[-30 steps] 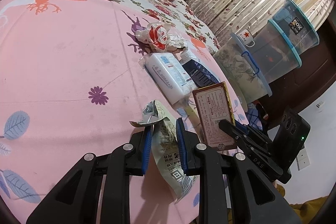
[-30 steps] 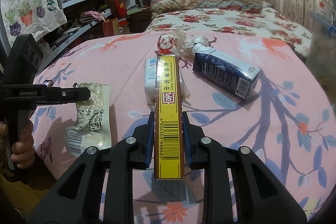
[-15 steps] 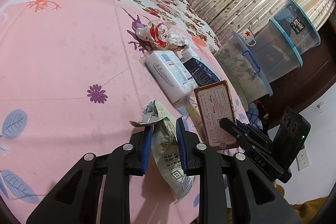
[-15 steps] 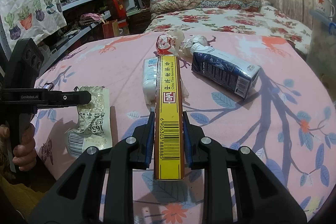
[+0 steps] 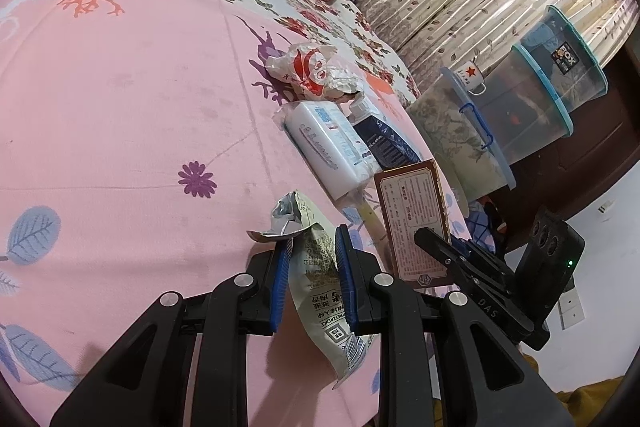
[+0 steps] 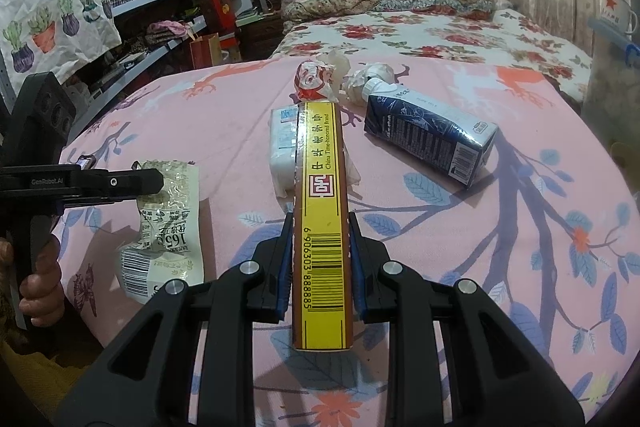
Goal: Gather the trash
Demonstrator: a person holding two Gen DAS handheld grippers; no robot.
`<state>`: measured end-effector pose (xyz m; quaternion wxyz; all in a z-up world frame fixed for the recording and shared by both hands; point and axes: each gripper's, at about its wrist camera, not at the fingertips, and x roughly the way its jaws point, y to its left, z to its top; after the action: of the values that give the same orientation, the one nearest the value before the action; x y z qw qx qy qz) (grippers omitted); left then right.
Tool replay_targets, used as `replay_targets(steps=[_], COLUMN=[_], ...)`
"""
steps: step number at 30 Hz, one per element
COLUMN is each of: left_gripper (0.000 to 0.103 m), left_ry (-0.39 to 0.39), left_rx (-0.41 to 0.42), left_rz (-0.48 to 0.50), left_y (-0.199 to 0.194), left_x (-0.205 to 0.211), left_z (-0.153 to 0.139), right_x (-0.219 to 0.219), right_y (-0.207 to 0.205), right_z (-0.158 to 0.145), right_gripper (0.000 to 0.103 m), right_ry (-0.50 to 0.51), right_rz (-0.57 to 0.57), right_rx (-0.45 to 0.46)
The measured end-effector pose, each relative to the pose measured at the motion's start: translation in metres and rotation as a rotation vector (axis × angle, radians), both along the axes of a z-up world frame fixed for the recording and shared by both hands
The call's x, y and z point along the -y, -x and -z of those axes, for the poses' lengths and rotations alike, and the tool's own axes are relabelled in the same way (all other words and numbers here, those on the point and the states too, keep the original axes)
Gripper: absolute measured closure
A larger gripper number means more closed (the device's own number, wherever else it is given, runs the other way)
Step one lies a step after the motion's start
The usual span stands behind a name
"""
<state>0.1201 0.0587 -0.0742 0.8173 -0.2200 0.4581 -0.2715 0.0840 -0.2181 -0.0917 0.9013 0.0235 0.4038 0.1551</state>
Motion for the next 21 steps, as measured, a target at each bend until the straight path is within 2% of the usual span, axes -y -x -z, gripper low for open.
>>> replay_targets(steps=[8, 15, 21], left_gripper=[0.082, 0.082, 0.082], left_ry=[-0.008, -0.011, -0.019], left_rx=[0.008, 0.041, 0.029], left_rz=[0.009, 0.022, 0.023], left_y=[0.001, 0.005, 0.002], left_x=[0.0, 0.008, 0.012], left_z=[0.0, -0.011, -0.01], right_x=[-0.002, -0.003, 0.0], right_y=[0.0, 0.007, 0.008], right_z=[0.0, -0.004, -0.004], right_gripper=[0.077, 0.077, 0.077], right_ry=[-0.005, -0.009, -0.01], right_rz=[0.0, -0.019, -0.015], right_rx=[-0.001, 0.025, 0.022])
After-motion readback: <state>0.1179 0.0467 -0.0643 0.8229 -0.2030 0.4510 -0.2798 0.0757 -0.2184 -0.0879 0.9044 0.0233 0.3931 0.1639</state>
